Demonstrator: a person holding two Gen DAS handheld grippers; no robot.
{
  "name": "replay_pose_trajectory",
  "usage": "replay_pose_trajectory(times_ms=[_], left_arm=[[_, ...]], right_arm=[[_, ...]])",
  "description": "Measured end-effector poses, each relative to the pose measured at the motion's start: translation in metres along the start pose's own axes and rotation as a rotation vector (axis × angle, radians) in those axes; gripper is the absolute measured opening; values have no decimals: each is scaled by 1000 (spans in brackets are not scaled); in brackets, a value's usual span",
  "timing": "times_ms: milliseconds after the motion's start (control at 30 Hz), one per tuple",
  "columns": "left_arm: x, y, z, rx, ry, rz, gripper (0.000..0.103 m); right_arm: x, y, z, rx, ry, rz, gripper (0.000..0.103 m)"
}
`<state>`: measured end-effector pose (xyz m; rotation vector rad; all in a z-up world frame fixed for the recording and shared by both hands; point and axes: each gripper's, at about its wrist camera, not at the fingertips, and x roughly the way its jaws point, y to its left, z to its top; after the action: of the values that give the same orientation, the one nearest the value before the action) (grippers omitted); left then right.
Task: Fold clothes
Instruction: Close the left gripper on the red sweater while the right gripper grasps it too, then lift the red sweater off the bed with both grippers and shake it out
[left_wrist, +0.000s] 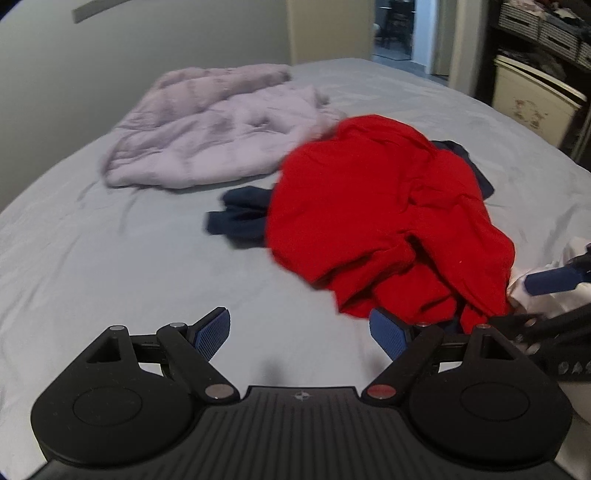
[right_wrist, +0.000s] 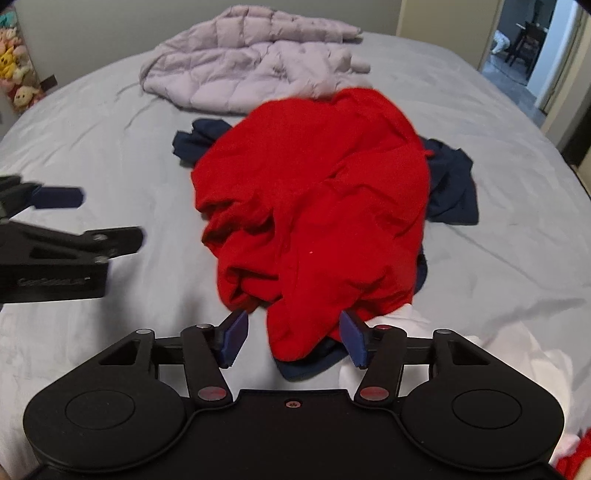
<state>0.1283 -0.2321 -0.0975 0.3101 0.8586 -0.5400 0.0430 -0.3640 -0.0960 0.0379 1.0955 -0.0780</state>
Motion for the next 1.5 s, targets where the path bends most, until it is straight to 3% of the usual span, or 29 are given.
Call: replay_pose_trajectory(times_ms=[133, 233, 400, 500, 567, 600, 667, 833, 1033, 1333, 1500], left_arm=[[27, -8, 3, -11, -6, -62, 83], [40, -11, 6, -25, -22, -119, 77], [50, -22, 13, -16, -51, -127, 70], [53, -24, 17, -19, -47, -169, 42], [55, -20, 20, -71, -33, -253, 17], [55, -17, 22, -95, -30, -256, 15], [51, -11, 24, -108, -39, -221, 6], [27, 5, 27, -103, -78, -156, 4], [-28, 41, 33, -149, -134, -72, 4], [-139, 88, 34, -190, -266, 57, 0], [-203, 117, 20, -231, -293, 106, 0]], right_arm=[[23, -7, 2, -9, 33, -4, 34], [30, -16, 2, -4, 40, 24, 21], [25, -18, -2, -49, 9, 27, 12], [19, -19, -3, -76, -8, 21, 10], [15, -21, -3, -81, -14, 23, 10], [13, -22, -3, -80, -16, 21, 9], [8, -25, -2, -73, -23, 20, 9], [-10, -32, 0, -50, -57, 1, 7], [-48, -31, 12, -36, -130, -22, 5], [-132, 12, 28, -85, -292, -8, 4], [-178, 51, 30, -125, -374, 11, 3]])
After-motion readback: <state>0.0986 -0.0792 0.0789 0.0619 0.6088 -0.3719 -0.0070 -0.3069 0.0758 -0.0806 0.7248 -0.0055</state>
